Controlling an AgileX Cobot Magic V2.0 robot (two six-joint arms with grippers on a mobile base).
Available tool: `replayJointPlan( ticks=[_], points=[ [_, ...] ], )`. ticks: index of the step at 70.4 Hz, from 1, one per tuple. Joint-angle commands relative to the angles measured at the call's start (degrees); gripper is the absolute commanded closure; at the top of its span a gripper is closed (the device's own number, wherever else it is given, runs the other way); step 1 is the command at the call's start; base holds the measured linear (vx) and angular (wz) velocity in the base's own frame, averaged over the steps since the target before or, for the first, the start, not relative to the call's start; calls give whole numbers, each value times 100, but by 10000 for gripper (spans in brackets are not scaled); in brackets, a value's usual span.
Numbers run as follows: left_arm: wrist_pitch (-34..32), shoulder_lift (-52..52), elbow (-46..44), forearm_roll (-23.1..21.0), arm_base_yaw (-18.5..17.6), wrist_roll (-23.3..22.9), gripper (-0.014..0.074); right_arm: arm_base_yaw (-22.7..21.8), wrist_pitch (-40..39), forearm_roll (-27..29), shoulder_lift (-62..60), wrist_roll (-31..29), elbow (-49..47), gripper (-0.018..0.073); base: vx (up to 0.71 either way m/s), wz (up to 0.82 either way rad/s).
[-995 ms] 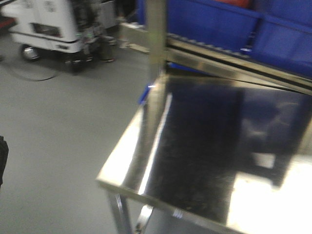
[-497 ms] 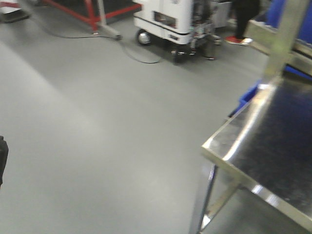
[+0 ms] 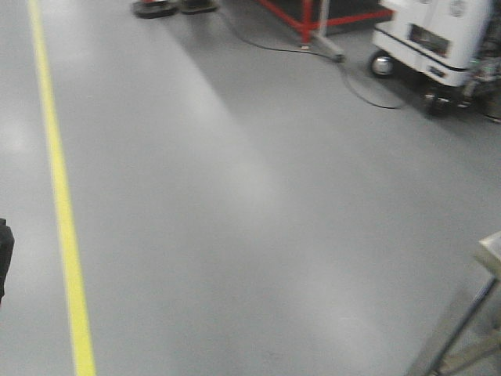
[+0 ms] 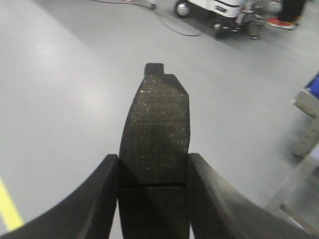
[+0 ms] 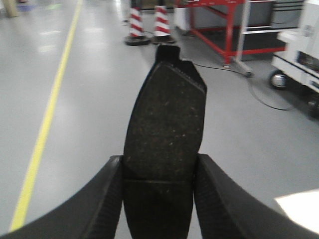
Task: Move and align brake pads A on conveyor
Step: 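Back the base away from the steel table and turn, then drive the base along the yellow floor line past the cones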
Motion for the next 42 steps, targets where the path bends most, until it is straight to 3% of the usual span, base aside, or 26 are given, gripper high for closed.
replayJointPlan(
  ticks=[1, 25, 42],
  points=[
    [-523, 4, -183, 13, -14, -26, 602, -24, -542, -22, 37, -3, -175, 561, -13, 80],
    [-523, 4, -183, 13, -14, -26, 602, -24, -542, -22, 37, -3, -175, 561, -7, 75],
    [-523, 4, -183, 13, -14, -26, 602, -24, -542, -22, 37, -3, -175, 561, 5, 49]
  ],
)
